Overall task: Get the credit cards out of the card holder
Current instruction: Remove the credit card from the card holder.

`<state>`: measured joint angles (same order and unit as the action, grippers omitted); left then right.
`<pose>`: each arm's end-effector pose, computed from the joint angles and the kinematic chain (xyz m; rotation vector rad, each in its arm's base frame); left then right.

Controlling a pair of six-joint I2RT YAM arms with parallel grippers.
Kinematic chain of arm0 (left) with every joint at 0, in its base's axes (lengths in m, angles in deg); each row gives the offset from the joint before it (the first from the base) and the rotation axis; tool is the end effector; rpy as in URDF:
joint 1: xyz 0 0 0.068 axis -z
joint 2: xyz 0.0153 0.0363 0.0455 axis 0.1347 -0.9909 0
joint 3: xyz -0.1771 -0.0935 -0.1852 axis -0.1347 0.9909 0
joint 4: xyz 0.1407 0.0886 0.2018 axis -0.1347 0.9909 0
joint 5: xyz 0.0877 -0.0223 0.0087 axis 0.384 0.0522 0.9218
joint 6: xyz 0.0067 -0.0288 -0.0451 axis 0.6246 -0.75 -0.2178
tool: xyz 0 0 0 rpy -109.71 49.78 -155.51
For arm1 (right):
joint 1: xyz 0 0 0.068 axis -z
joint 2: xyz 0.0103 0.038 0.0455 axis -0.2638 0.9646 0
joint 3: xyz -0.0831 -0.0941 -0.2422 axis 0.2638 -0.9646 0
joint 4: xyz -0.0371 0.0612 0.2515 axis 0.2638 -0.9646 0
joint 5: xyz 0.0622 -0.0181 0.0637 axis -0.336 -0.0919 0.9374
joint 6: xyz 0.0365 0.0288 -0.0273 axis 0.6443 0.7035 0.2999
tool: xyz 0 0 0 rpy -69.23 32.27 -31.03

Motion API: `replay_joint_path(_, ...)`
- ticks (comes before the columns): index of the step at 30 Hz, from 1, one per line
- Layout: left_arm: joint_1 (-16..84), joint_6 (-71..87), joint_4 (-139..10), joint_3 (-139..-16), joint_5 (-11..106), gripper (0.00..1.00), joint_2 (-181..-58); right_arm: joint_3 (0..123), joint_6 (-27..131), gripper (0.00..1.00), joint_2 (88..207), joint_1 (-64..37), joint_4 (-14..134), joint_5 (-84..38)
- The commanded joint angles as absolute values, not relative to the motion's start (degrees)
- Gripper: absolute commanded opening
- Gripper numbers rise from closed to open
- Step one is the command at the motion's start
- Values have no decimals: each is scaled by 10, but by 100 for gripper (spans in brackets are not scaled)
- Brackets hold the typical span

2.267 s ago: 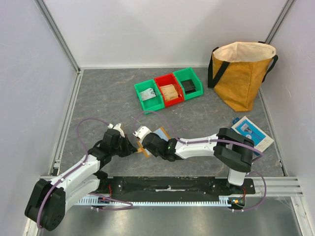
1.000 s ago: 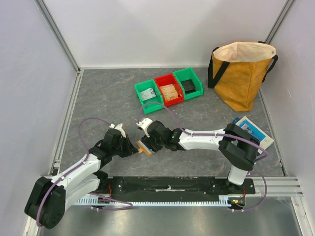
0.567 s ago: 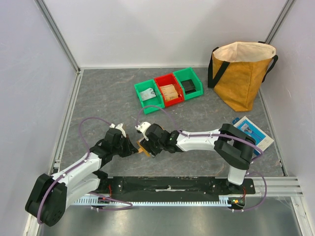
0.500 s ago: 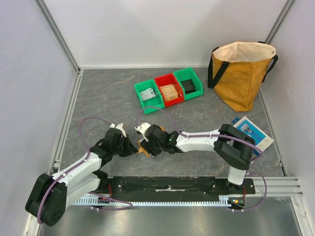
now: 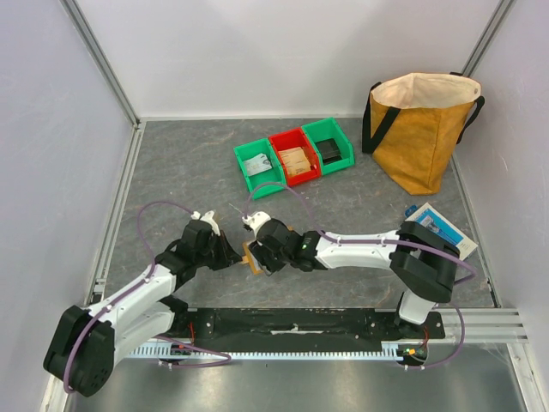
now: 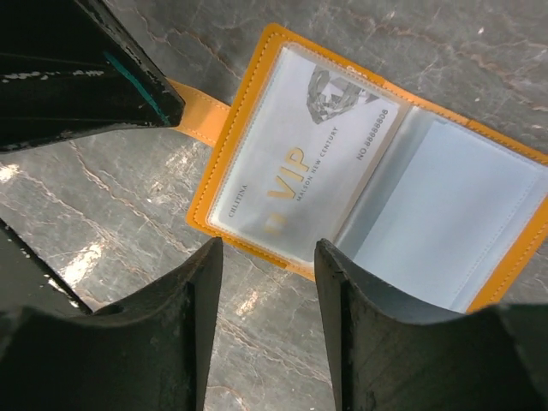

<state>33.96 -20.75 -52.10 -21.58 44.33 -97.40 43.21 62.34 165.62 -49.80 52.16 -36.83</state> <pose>0.1479 -0.0806 0.1476 -0.2030 2.5003 -0.7577 0.1528 0.3202 0.1724 -0.9715 2.3036 0.4973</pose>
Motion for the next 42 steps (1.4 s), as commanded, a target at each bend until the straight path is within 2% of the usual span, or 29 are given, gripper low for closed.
replay_joint_path(1, 341, -197, -521, -255, 447, 12, -953, 424, 637, 60, 1609, -495, 543, -408)
replay_joint_path(3, 341, -197, -519, -259, 443, 11, -953, 430, 619, 66, 1609, -497, 540, -409)
replay_joint_path(5, 341, -197, -520, -257, 443, 11, -957, 438, 605, 68, 1616, -501, 539, -410)
replay_joint_path(16, 342, -203, -555, -221, 442, 7, -992, 480, 600, 68, 1712, -521, 550, -425)
replay_joint_path(23, 343, -199, -560, -215, 447, 3, -1013, 489, 596, 68, 1734, -536, 524, -489)
replay_joint_path(31, 344, -192, -546, -217, 445, 2, -1001, 496, 586, 48, 1718, -541, 488, -567)
replay_joint_path(42, 351, -186, -534, -223, 434, 2, -998, 521, 557, 43, 1662, -526, 453, -634)
